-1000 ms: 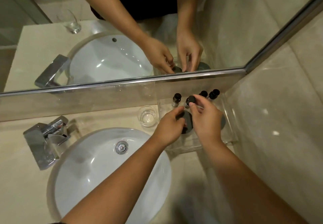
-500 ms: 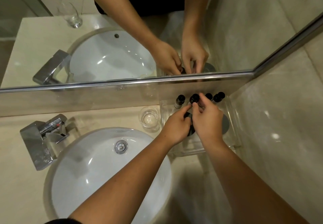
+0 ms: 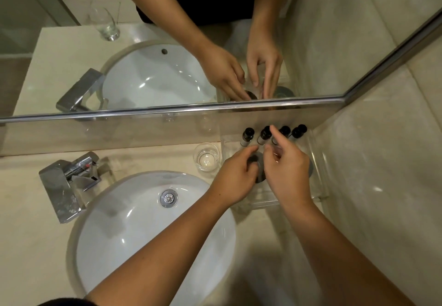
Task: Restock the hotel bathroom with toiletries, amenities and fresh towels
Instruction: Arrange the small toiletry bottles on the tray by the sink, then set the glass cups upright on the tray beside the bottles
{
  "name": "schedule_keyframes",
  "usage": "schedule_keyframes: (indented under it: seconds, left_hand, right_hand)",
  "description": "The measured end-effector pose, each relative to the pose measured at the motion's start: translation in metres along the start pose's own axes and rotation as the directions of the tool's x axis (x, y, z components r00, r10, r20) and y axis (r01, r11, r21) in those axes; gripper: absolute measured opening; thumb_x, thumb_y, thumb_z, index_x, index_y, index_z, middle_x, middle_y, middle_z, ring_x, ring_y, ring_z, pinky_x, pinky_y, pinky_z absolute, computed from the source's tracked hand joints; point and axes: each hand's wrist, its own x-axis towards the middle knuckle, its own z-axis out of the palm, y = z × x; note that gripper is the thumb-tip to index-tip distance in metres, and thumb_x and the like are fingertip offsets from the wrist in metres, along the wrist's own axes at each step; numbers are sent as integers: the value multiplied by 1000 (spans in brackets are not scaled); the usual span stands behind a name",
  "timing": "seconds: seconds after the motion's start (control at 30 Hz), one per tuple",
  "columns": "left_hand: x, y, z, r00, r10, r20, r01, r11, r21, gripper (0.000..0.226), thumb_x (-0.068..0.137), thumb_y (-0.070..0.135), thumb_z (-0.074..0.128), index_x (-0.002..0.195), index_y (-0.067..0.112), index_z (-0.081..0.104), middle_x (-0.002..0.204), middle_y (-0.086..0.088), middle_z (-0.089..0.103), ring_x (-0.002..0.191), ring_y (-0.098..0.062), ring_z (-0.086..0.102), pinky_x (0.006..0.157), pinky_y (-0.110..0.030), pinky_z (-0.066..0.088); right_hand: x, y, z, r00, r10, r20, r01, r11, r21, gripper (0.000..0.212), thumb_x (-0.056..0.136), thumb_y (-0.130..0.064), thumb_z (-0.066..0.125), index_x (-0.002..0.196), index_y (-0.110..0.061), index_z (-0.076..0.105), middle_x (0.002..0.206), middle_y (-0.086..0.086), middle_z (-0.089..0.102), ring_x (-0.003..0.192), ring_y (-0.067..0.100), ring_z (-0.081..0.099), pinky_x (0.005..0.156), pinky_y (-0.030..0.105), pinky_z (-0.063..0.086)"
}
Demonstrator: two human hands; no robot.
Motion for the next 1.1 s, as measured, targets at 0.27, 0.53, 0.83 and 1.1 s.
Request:
schedule_keyframes:
  seconds: [0.27,0.53,0.83,1.1]
  left_hand:
    - [-97,-21,-43,987,131,-90,-75,884,461,52,106,51,45,155,32,40,159,11,44,143,-17,35,115,-37,34]
    - [-224,-64,-81,962,44,-268,121,815,567,62,104,66,29,159,38,31,169,10,26,155,-16,19,125,-40,17]
    - [-361,-143,-107,871,-179,-458,407,785,467,85,87,77,22,159,33,34,166,5,35,152,-20,25,123,-39,21]
    - [-441,-219,-109,733,-474,-487,634,735,240,92,83,60,71,160,31,30,165,3,32,151,-24,26,120,-42,29]
  right_hand:
    - [-58,-17,-9,959,-133,250,156,985,-75,48,102,-37,58,149,-33,52,162,-11,39,149,2,32,118,18,31]
    - [-148,-53,10,805,-220,551,449,833,-324,68,99,-70,29,161,-45,16,173,-11,-2,159,13,-8,125,39,-6]
    - [-247,-85,52,658,-307,687,629,726,-278,71,98,-71,25,162,-42,14,173,-6,-4,159,18,-7,128,44,-1]
    - [-305,-88,69,569,-336,750,691,690,-215,71,100,-66,34,163,-41,14,174,-4,-1,159,17,-8,129,46,3]
